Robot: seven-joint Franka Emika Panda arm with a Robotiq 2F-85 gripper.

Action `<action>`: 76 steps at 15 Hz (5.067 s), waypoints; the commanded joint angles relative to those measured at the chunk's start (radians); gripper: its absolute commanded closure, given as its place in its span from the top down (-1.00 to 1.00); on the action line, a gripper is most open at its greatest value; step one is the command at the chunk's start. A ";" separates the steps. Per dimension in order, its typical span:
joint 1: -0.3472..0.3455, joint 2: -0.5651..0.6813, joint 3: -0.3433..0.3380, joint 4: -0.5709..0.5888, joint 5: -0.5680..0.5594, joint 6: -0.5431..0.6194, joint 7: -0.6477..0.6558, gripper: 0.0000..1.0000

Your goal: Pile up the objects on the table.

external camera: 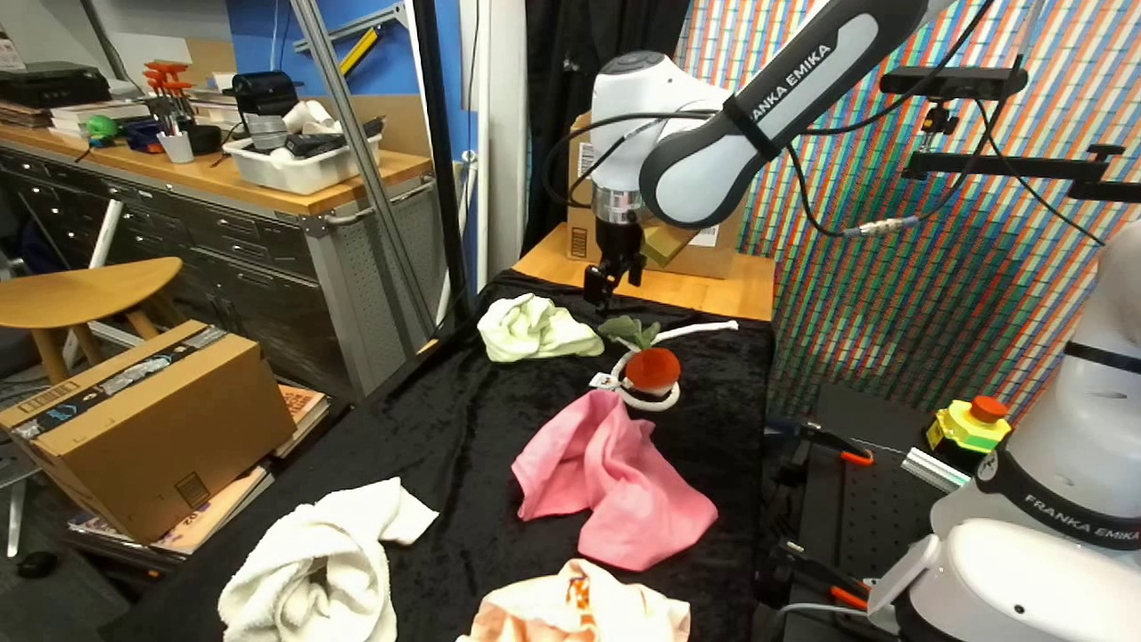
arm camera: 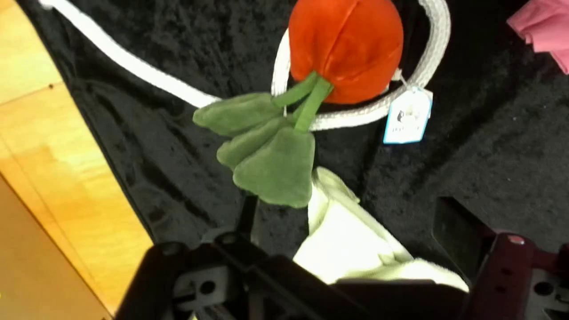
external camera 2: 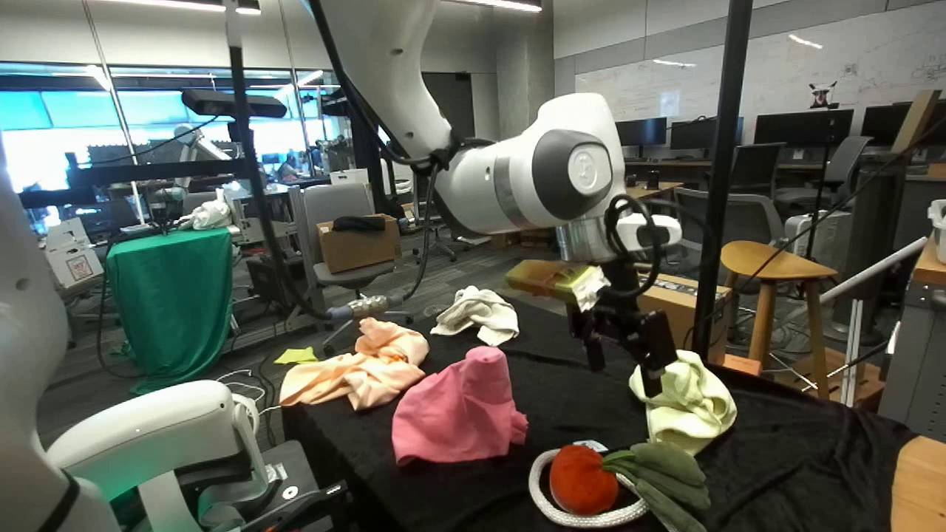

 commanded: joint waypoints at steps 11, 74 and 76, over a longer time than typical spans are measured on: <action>-0.044 0.226 0.102 0.467 0.237 -0.139 -0.597 1.00; -0.059 -0.237 0.056 0.069 0.229 -0.201 -0.477 -0.85; -0.064 -0.311 0.046 0.016 0.232 -0.195 -0.476 -0.85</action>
